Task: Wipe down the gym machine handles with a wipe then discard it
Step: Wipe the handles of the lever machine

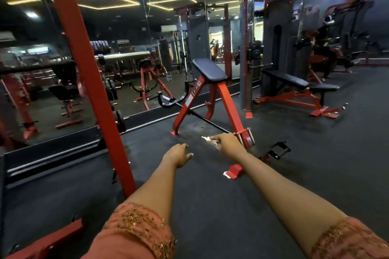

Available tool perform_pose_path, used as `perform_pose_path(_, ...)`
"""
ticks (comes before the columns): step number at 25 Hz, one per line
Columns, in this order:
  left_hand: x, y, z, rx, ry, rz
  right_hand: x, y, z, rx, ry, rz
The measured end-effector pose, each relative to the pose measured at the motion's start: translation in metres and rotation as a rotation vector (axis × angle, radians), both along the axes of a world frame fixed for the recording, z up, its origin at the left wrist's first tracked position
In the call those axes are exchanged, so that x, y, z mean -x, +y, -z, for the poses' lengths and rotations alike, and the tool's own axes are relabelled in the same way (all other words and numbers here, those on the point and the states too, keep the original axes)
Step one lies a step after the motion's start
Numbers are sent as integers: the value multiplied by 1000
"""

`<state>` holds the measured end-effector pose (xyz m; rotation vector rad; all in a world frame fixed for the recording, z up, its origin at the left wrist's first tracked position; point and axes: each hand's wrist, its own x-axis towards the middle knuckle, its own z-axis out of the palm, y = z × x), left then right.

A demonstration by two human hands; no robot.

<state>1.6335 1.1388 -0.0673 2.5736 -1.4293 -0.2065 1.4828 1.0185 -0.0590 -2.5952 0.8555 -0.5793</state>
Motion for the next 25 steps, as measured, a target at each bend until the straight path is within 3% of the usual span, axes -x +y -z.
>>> perform_pose_path(14,-260,-356,17,-9,51,-170,-292,-376,27,-23,38,-217)
perform_pose_path(25,-531,-569,33,24,73,-240,-567,-596,46,-189,-29,-176)
